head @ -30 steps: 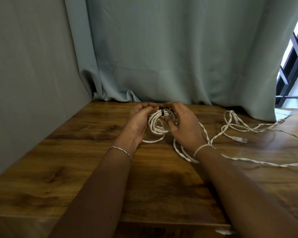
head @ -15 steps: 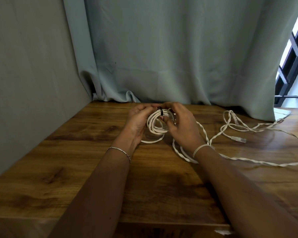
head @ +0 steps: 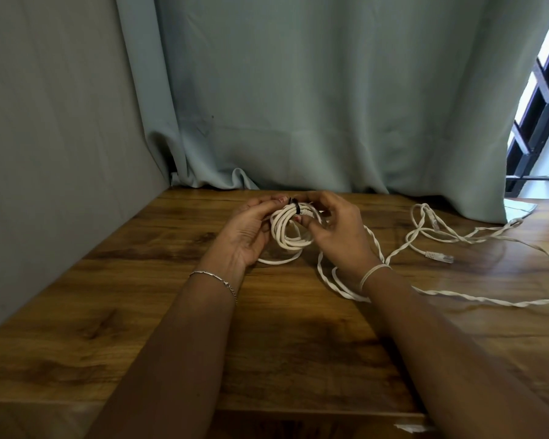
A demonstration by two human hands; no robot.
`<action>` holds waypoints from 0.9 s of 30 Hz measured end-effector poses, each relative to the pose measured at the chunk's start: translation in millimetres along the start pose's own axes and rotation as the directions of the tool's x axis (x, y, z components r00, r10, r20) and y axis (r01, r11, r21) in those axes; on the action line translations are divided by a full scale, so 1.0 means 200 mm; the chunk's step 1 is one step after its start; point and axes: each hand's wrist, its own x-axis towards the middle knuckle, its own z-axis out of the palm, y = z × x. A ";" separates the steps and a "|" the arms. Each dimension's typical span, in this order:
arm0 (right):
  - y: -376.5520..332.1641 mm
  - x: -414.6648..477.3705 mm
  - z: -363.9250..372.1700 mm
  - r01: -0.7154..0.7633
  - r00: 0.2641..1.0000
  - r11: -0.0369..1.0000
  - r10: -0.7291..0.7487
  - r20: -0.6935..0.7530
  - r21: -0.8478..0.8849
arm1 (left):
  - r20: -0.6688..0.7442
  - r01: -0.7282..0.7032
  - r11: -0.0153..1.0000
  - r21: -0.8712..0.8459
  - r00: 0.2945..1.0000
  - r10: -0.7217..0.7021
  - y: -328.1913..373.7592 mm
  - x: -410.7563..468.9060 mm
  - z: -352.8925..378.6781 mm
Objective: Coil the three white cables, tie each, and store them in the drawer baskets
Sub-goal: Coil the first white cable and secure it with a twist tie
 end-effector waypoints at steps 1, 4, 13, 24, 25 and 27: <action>0.00 0.00 0.00 -0.009 1.000 1.000 0.009 0.001 0.022 | -0.001 0.012 1.000 -0.009 1.000 -0.012 0.00 0.00 0.00; -0.01 0.00 0.00 -0.008 1.000 0.999 0.007 0.015 0.032 | -0.004 0.046 0.998 -0.039 0.999 -0.046 0.00 0.00 -0.01; -0.03 -0.02 0.00 0.010 0.998 1.000 -0.010 0.059 -0.006 | -0.011 0.123 0.987 -0.104 0.992 -0.125 0.02 -0.02 -0.02; -0.04 -0.02 0.00 0.099 0.993 0.988 -0.090 0.078 -0.118 | -0.034 0.135 0.990 -0.051 0.990 -0.136 0.01 0.00 -0.03; -0.04 -0.02 0.00 0.110 0.992 0.985 -0.100 0.083 -0.129 | -0.030 0.142 0.988 -0.057 0.989 -0.143 0.02 -0.01 -0.03; -0.04 -0.02 0.00 0.121 0.990 0.981 -0.108 0.087 -0.155 | -0.019 0.149 0.986 -0.072 0.988 -0.151 0.02 -0.01 -0.02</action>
